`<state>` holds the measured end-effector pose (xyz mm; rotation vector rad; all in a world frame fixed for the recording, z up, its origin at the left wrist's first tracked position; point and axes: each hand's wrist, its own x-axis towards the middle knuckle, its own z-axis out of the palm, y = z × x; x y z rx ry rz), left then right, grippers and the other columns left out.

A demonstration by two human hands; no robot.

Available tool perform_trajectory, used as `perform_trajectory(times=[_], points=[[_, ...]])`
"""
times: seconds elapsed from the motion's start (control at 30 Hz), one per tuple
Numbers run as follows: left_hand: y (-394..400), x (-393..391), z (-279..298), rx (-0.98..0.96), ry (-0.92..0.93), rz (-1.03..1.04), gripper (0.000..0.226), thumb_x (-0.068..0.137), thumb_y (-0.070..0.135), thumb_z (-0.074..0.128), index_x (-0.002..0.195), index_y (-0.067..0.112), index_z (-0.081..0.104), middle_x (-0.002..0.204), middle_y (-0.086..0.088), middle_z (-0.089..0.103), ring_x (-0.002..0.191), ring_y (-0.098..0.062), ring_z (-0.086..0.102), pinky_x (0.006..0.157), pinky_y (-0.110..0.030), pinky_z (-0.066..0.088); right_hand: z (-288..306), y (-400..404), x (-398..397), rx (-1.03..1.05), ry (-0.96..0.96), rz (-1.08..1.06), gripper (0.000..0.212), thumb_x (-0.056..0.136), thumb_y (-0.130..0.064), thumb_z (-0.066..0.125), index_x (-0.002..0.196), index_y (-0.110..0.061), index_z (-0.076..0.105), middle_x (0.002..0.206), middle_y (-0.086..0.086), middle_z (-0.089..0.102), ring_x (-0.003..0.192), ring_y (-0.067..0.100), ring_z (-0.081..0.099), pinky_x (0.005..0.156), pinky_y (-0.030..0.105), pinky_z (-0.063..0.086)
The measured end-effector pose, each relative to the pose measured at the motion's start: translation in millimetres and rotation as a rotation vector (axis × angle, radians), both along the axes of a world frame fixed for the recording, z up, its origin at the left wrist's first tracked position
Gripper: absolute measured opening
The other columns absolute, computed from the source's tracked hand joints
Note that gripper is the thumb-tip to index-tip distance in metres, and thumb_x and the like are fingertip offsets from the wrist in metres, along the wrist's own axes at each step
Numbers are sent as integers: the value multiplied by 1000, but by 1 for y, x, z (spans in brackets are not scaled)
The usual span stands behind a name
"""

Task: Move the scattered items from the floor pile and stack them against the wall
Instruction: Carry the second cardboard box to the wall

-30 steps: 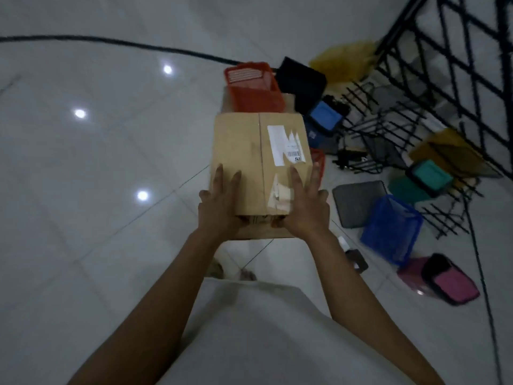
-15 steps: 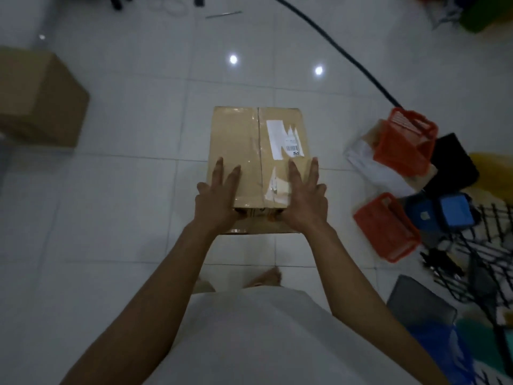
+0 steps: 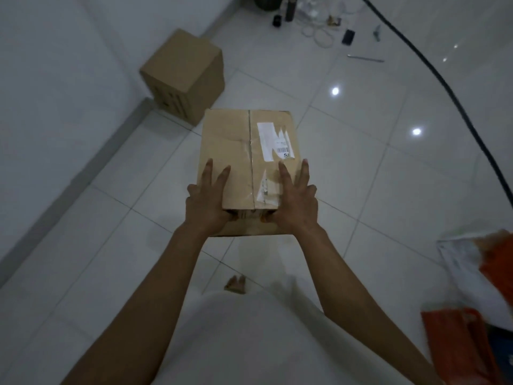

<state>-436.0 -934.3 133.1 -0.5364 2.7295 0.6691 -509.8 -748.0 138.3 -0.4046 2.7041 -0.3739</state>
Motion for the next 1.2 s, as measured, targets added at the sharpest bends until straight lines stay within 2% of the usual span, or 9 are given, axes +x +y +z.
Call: perform_trajectory(times=[0.07,0.23,0.37,0.6,0.73,0.9,1.07,1.2], points=[[-16,-8,-2,10,4,40,108,73,40,78,151,41,2,160,4,-15,120,-39,32,92,-46,39,0,-20,-18,14,9,45,132,60,-45,88,152,-41,-7,157,7,-28,117,32,37,80,35,40],[-47,-47,-14,38,20,147,103,75,40,76,150,42,6,160,5,-12,120,-39,31,91,-45,40,-7,-62,-78,45,11,150,132,60,-43,88,152,-40,-7,158,9,-25,122,35,34,90,40,43],[-68,-99,-23,65,-16,250,103,74,41,76,150,43,6,160,7,-13,121,-37,30,94,-45,39,-20,-94,-146,55,8,239,130,61,-44,87,152,-39,-5,158,12,-21,123,37,36,90,43,45],[-108,-200,-31,60,-53,460,100,77,42,75,151,39,8,160,4,-12,121,-38,31,95,-46,39,-37,-166,-283,62,18,523,125,66,-44,84,153,-38,-6,158,13,-23,121,38,37,88,43,46],[-138,-244,-37,61,-72,595,98,79,46,72,151,37,7,160,3,-12,126,-37,28,101,-46,36,-47,-222,-345,57,26,688,125,67,-45,83,153,-37,-7,158,15,-20,122,40,35,88,43,44],[-195,-268,-57,65,-87,735,97,79,45,72,151,36,7,160,2,-11,126,-38,28,97,-47,38,-69,-302,-385,54,18,853,126,67,-45,83,153,-36,-8,158,16,-19,118,39,38,85,43,45],[-264,-302,-84,82,-110,793,95,79,41,72,151,36,10,160,2,-8,127,-39,27,97,-48,38,-92,-380,-423,71,-7,916,124,66,-48,82,154,-34,-4,159,19,-13,116,40,39,83,43,45],[-314,-339,-109,84,-117,789,95,79,41,72,152,35,10,160,1,-7,127,-40,27,99,-49,39,-114,-431,-461,80,-32,935,124,67,-50,81,147,-38,-14,158,20,-9,115,41,40,81,45,47]])
